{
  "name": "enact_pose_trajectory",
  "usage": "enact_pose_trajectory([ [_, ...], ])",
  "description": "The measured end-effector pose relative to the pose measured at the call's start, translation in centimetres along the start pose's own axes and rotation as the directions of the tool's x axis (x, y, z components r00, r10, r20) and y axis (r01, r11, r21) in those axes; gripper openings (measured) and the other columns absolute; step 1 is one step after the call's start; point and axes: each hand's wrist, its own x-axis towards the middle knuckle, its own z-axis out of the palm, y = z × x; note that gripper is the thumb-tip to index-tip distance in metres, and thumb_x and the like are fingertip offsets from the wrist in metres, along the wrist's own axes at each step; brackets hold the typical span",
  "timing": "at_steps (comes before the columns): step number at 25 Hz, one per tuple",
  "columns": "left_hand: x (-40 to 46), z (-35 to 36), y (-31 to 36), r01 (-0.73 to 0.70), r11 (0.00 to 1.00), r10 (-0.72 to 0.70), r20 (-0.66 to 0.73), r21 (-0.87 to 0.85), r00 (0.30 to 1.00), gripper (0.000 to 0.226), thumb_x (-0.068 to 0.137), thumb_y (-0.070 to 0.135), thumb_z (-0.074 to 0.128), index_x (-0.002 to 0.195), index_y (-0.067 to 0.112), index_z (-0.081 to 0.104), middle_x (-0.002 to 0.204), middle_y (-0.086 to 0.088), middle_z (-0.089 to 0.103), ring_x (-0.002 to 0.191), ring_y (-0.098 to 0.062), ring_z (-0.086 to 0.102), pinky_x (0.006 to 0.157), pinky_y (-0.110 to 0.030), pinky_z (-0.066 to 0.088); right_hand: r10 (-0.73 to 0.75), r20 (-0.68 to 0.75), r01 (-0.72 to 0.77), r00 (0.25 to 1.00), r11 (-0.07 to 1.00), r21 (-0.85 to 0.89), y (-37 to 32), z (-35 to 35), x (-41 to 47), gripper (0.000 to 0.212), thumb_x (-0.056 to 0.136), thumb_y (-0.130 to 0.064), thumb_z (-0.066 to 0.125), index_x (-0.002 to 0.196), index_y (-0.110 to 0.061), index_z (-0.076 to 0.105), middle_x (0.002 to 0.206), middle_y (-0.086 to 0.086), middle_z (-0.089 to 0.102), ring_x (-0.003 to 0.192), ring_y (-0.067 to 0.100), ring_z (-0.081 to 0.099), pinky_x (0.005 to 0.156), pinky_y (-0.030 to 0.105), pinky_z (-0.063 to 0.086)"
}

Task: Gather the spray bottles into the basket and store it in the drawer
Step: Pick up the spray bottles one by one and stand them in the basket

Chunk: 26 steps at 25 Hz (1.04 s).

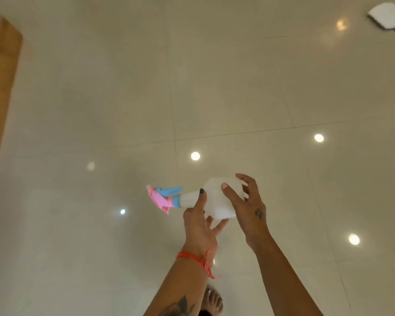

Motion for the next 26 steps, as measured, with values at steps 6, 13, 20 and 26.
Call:
enact_pose_trajectory([
  [6, -5.0, -9.9, 5.0, -0.123, 0.971, 0.103, -0.105, -0.207, 0.989, 0.039, 0.085, 0.032, 0.065, 0.121, 0.02, 0.057, 0.122, -0.009, 0.061, 0.11, -0.031, 0.06, 0.086, -0.052, 0.054, -0.055, 0.224, 0.084, 0.973, 0.989, -0.123, -0.8, 8.9, -7.3, 0.043, 0.083, -0.038, 0.066, 0.123, -0.038, 0.048, 0.105, -0.02, 0.053, 0.099, 0.004, 0.055, 0.07, 0.018, 0.046],
  [13, -9.9, -25.8, 9.7, -0.29, 0.88, 0.209, -0.241, -0.376, 0.948, 0.047, 0.084, 0.036, 0.065, 0.126, 0.018, 0.052, 0.125, -0.008, 0.06, 0.111, -0.03, 0.061, 0.084, -0.05, 0.056, -0.06, 0.484, 0.185, 0.873, 0.959, -0.215, 1.8, 21.6, -17.9, 0.043, 0.082, -0.041, 0.066, 0.121, -0.04, 0.047, 0.116, -0.011, 0.055, 0.102, 0.009, 0.056, 0.074, 0.024, 0.049],
  [20, -17.9, -44.0, 13.7, -0.424, 0.773, 0.254, -0.383, -0.472, 0.888, 0.048, 0.084, 0.035, 0.066, 0.126, 0.021, 0.049, 0.121, -0.004, 0.062, 0.11, -0.026, 0.061, 0.082, -0.046, 0.056, -0.016, 0.67, 0.265, 0.742, 0.925, -0.271, 5.6, 34.2, -33.0, 0.052, 0.071, -0.054, 0.066, 0.117, -0.043, 0.046, 0.114, -0.013, 0.055, 0.104, 0.011, 0.056, 0.083, 0.034, 0.052],
  [26, -26.3, -60.2, 17.0, -0.58, 0.669, 0.337, -0.505, -0.466, 0.795, 0.039, 0.084, 0.027, 0.066, 0.118, 0.024, 0.048, 0.114, -0.001, 0.063, 0.103, -0.022, 0.063, 0.073, -0.037, 0.058, 0.09, 0.839, 0.299, 0.537, 0.909, -0.289, 7.9, 44.3, -46.7, 0.052, 0.064, -0.047, 0.069, 0.109, -0.039, 0.044, 0.115, -0.006, 0.056, 0.105, 0.02, 0.058, 0.083, 0.042, 0.055],
])
